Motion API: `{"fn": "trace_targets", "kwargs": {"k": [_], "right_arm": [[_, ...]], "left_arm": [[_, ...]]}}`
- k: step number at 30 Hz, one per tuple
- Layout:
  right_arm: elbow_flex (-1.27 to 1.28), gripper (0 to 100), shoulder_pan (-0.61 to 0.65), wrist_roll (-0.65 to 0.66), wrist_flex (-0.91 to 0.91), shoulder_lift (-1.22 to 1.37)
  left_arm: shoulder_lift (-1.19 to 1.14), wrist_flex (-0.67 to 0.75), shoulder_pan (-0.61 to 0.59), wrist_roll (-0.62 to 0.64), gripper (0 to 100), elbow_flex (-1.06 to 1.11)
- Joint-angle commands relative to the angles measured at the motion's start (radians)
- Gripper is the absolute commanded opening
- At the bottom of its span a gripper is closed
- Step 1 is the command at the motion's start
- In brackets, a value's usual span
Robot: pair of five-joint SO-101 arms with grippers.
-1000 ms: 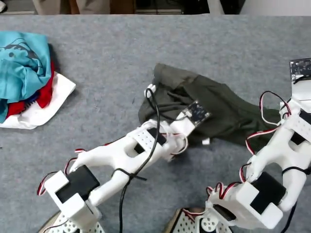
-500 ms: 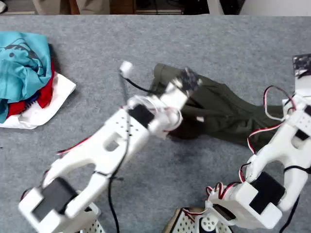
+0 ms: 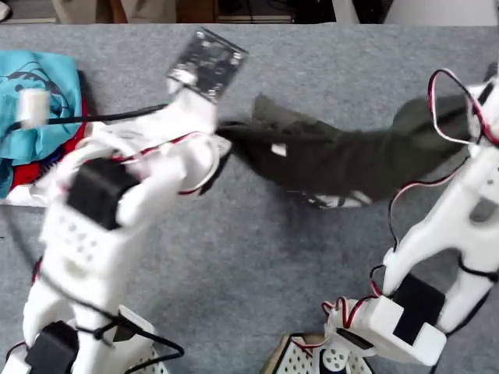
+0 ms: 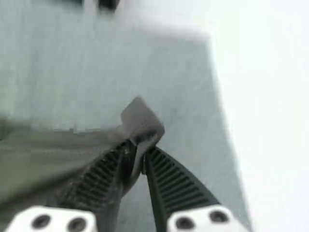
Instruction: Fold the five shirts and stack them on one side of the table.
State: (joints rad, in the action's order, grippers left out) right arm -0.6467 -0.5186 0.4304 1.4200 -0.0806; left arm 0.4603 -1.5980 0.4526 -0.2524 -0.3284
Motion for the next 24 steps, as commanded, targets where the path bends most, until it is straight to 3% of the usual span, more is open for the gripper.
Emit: {"fn": "trace_targets", "kwargs": {"k": [1,6,12,20,24], "right_arm": [[-0.222,0.4,0.018,-0.068,0.006,-0.061],[-0.447,0.4,0.013,-0.143,0.006,-0.062],[-0.696,0.4,0.012,-0.152,0.012,-0.088],[-0.868,0.4,0.015,-0.141,0.006,-0.202],[-0.872,0.4,0.018,-0.058,0.006,-0.275]], "left_arm": [[0.033,-0.115,-0.038,0.002,2,-0.252],[0.039,-0.161,-0.135,0.005,2,-0.477],[0.087,-0.161,-0.278,0.008,2,-0.572],[0.358,-0.161,-0.422,0.0,2,-0.367],[0.495,-0.161,-0.493,-0.015,2,-0.239]]}}
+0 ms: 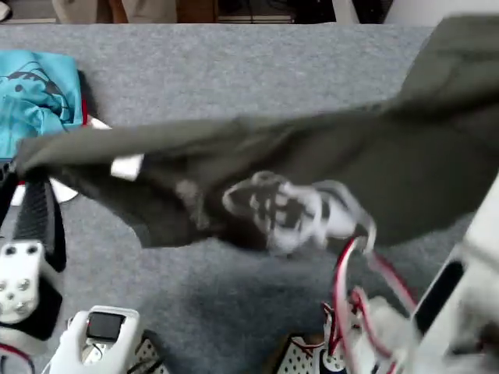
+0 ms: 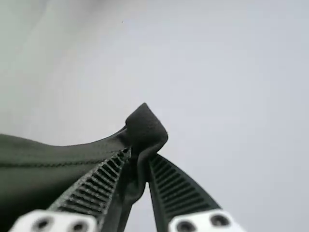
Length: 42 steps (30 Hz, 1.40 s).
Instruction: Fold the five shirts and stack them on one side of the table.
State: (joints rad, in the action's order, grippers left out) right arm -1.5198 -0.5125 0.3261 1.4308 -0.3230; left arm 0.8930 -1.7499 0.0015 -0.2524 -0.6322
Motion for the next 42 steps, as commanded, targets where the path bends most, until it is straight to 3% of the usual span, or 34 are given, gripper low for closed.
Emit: {"fn": "trace_targets", "kwargs": {"k": [1,12,20,26,33,37,42], "right_arm": [[0.002,0.4,0.012,0.054,-0.005,-0.045],[0.191,0.4,0.033,0.061,-0.003,-0.05],[0.598,0.4,0.272,0.17,-0.063,-0.05],[1.038,0.4,0.352,0.186,-0.388,-0.048],[1.455,0.4,0.389,0.178,-0.962,0.042],[1.442,0.4,0.394,0.178,-1.166,0.205],[1.241,0.4,0.409,0.176,-1.148,0.415]], "left_arm": [[0.093,-0.009,-0.052,-0.032,2,0.095],[0.229,0.02,-0.063,-0.051,2,0.397],[0.208,0.454,-0.068,-0.049,2,0.825],[-0.001,0.841,-0.069,-0.048,2,1.08],[-0.355,1.211,-0.069,-0.048,2,1.117],[-0.536,1.316,-0.071,-0.029,2,1.033],[-0.687,1.315,-0.109,0.137,2,0.841]]}}
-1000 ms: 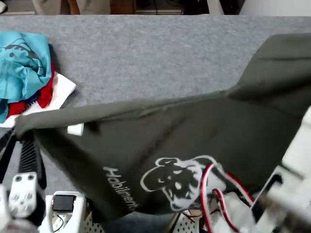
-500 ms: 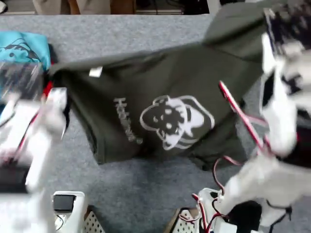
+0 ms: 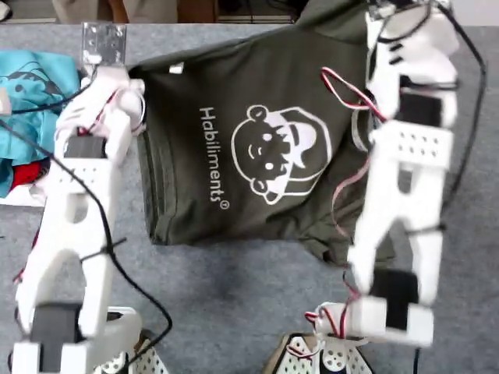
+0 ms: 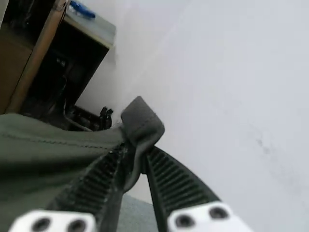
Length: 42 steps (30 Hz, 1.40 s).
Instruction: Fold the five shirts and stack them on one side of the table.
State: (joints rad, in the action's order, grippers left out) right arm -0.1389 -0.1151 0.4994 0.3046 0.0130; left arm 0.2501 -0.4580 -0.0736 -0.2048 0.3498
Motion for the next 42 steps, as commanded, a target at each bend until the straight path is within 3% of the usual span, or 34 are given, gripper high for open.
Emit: {"fn": "trace_targets", "kwargs": {"k": [1,4,14,23,30,37,42], "right_arm": [[-0.191,0.4,0.012,0.003,0.005,0.113],[-0.349,0.4,0.012,0.002,0.087,0.203],[-0.768,0.4,0.047,0.002,0.275,0.463],[-1.086,0.4,0.038,0.009,0.83,0.509],[-1.274,0.4,0.007,0.06,1.212,0.513],[-1.366,0.4,-0.015,0.184,1.459,0.515],[-1.336,0.4,-0.088,0.215,1.482,0.515]], "left_arm": [[-0.065,0.023,-0.044,0.123,2,-0.173],[-0.131,0.021,-0.06,0.175,2,-0.247],[-0.185,0.008,-0.055,0.18,2,-0.301],[-0.176,-0.361,-0.061,0.176,2,-0.396],[-0.176,-0.687,0.011,0.157,2,-0.436],[-0.176,-0.844,0.086,0.063,2,-0.431],[-0.174,-0.861,0.109,0.023,2,-0.308]]}}
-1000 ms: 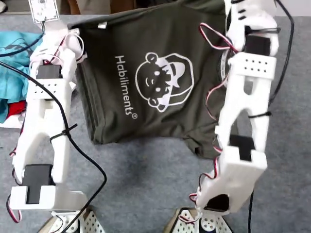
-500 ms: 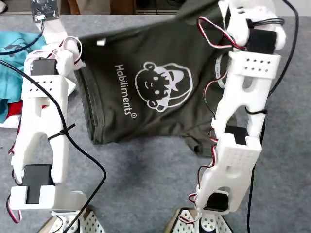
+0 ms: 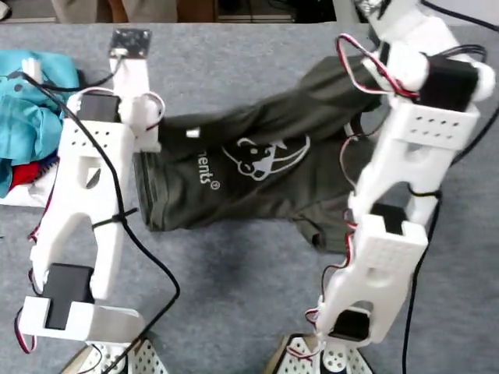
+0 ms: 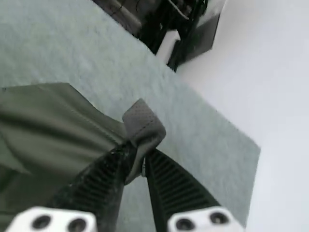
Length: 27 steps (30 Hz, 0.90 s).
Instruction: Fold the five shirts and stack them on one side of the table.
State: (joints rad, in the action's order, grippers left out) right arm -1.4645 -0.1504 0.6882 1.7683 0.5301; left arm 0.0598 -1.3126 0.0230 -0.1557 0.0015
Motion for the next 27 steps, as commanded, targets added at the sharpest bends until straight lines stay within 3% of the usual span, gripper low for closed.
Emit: {"fn": "trace_targets", "kwargs": {"k": [1,11,16,23,27], "right_arm": [[0.012,0.4,-0.062,0.043,0.018,-0.005],[0.383,0.4,-0.087,0.118,0.018,-0.165],[0.65,0.4,-0.076,0.16,0.006,-0.318],[1.092,0.4,-0.102,0.206,-0.124,-0.526],[1.44,0.4,-0.105,0.229,-0.287,-0.708]], "left_arm": [[0.018,-0.005,0.012,-0.028,2,0.069],[0.381,0.144,0.021,-0.037,2,0.454],[0.503,0.146,0.026,-0.046,2,0.554],[0.519,0.153,0.028,-0.046,2,0.695],[0.519,0.157,0.028,-0.046,2,0.736]]}}
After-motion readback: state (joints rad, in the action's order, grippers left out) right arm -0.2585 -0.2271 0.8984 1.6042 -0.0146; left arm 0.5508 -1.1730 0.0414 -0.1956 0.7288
